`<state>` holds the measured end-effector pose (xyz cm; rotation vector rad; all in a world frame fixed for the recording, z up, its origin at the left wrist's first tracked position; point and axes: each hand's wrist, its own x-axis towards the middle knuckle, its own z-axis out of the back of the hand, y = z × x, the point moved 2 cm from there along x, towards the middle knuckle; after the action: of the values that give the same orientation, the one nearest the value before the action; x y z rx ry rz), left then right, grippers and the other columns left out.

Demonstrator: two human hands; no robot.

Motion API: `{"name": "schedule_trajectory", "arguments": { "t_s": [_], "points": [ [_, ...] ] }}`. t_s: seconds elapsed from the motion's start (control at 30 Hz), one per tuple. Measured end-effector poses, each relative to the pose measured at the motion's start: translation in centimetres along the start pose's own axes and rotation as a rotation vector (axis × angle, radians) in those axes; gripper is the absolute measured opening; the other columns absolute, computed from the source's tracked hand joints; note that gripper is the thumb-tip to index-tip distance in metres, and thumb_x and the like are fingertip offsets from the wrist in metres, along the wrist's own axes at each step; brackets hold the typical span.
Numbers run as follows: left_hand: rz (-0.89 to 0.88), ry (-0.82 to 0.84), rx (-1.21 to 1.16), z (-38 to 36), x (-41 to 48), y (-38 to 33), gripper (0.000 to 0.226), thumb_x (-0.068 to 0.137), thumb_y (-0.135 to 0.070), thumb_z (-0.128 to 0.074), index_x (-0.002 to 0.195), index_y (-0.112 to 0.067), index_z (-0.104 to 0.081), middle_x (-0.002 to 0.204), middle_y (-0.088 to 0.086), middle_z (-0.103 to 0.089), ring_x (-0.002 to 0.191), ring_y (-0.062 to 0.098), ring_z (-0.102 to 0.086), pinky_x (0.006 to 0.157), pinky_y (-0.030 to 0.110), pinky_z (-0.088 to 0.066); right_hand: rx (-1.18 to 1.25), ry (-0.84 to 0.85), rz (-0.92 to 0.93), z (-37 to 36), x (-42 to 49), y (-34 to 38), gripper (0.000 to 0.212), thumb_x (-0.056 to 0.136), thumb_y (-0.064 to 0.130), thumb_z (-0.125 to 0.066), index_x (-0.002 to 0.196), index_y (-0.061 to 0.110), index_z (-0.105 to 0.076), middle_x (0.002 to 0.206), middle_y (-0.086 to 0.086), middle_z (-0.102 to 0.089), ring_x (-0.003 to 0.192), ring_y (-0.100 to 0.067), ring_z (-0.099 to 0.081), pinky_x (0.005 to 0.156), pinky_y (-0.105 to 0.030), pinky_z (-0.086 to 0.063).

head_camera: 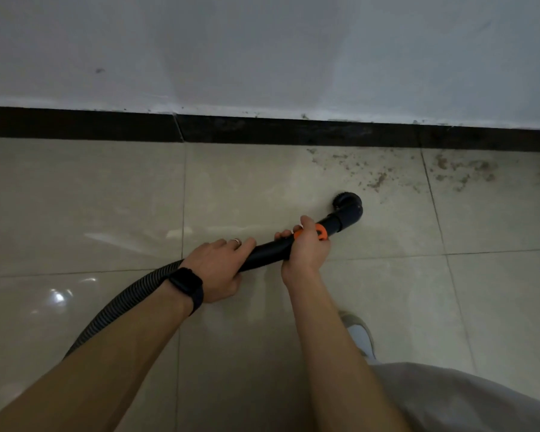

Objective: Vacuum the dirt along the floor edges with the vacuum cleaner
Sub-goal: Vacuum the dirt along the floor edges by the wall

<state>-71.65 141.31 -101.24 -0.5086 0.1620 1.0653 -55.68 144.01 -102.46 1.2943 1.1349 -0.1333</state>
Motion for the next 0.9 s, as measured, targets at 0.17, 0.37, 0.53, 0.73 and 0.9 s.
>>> {"name": "schedule_trajectory", "arguments": {
  "t_s": [0.17,0.37,0.53,0.73,0.9],
  "points": [
    [0.088,-0.023,-0.024,0.5,-0.2,1.5,0.048,0.084,-0.025,-0.054,0.127,-0.023,-0.032,0.113,0.005,-0.055,0.094,0.029,-0.056,0.069,0.036,-0.044,-0.069,0.079,-0.018,-2.9,0.0,-0.6,0.023,0.095,0.005,-0.064,0.102,0.013,-0.044,0.070,-0.009,-0.049,0.042,-0.018,-0.050,0.050,-0.033,-0.052],
    [0.156,-0.069,-0.054,0.8,0.0,2.6,0.046,0.085,-0.024,-0.054,0.125,-0.023,-0.032,0.111,0.005,-0.056,0.089,0.028,-0.056,0.064,0.033,-0.038,-0.109,0.130,-0.032,-5.0,0.4,-0.9,0.025,0.094,0.006,-0.066,0.105,0.013,-0.045,0.074,-0.008,-0.052,0.043,-0.017,-0.052,0.051,-0.034,-0.054],
    [0.178,-0.096,-0.071,0.6,0.4,3.0,0.045,0.084,-0.025,-0.055,0.123,-0.023,-0.032,0.109,0.004,-0.057,0.086,0.027,-0.055,0.063,0.033,-0.038,-0.142,0.165,-0.025,-6.0,0.9,-0.9,0.025,0.095,0.007,-0.066,0.108,0.014,-0.046,0.076,-0.007,-0.053,0.044,-0.016,-0.054,0.052,-0.034,-0.055],
    [0.205,-0.119,-0.089,0.5,1.3,3.4,0.045,0.085,-0.025,-0.055,0.122,-0.023,-0.031,0.108,0.005,-0.057,0.085,0.027,-0.055,0.063,0.034,-0.040,-0.178,0.199,-0.030,-7.0,1.7,-0.4,0.026,0.095,0.007,-0.067,0.111,0.013,-0.047,0.075,-0.007,-0.054,0.044,-0.016,-0.054,0.052,-0.033,-0.055],
    [0.220,-0.133,-0.121,0.7,1.7,3.6,0.045,0.084,-0.023,-0.056,0.121,-0.023,-0.031,0.104,0.004,-0.056,0.078,0.024,-0.049,0.061,0.032,-0.039,-0.195,0.223,-0.030,-7.8,2.1,-0.2,0.026,0.095,0.007,-0.067,0.112,0.012,-0.048,0.074,-0.006,-0.054,0.045,-0.015,-0.054,0.052,-0.033,-0.055]
  ]
}}
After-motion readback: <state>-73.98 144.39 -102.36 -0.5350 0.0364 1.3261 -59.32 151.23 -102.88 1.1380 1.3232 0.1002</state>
